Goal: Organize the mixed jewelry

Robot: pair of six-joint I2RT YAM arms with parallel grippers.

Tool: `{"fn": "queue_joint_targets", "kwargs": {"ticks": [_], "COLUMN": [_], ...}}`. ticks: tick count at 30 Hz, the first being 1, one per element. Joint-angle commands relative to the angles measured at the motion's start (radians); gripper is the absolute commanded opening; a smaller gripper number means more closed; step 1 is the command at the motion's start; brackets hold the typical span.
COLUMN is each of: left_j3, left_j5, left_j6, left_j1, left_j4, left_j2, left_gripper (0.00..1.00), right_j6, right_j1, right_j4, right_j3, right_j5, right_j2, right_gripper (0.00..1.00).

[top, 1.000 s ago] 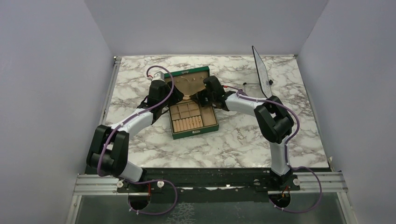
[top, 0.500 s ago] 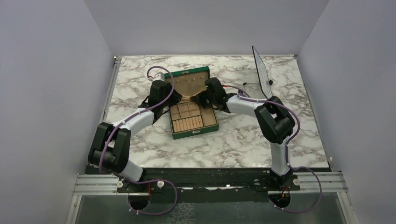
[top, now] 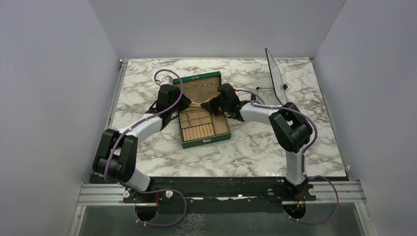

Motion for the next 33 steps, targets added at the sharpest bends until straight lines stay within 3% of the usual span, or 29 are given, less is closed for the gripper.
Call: {"fn": "queue_joint_targets", "kwargs": {"ticks": [1,7,9,13,19,24,30,33], "left_j3": [0.037,0.048,0.067,0.088,0.062,0.042,0.063,0.078], "left_j5": [-0.048,-0.049,0.015,0.080,0.038,0.012,0.021,0.005], "left_j6": [-0.005,0.007,0.016,0.031,0.069,0.101,0.107,0.134], "left_j1": [-0.007,-0.008,-0.008,-0.011,-0.011,-0.011,-0.011,-0.011], "left_j4": [0.017,0.005,-0.013,-0.088,-0.209,-0.248,-0.249,-0.228], "left_j2": [0.011,0.014,0.006,-0.060,-0.124,-0.136,-0.073,-0.043], "left_gripper": [0.22,0.22,0.23,0.31,0.47,0.54,0.54,0.49], "right_j6": [-0.064,-0.088,-0.087,-0.087,-0.079,-0.080,-0.080,-0.086], "right_j1": [0.016,0.016,0.016,0.016,0.016,0.016,0.016,0.016], "right_j4": [-0.129,-0.129,-0.129,-0.141,-0.151,-0.153,-0.142,-0.131], "right_j3": [-0.058,-0.057,-0.057,-0.047,-0.040,-0.042,-0.049,-0.053], "right_j5": [-0.053,-0.046,-0.045,-0.032,-0.029,-0.028,-0.032,-0.037], "right_j2": [-0.002,-0.014,-0.016,-0.012,0.002,0.001,-0.001,-0.007], "right_gripper": [0.01,0.01,0.01,0.01,0.01,0.01,0.01,0.01]}}
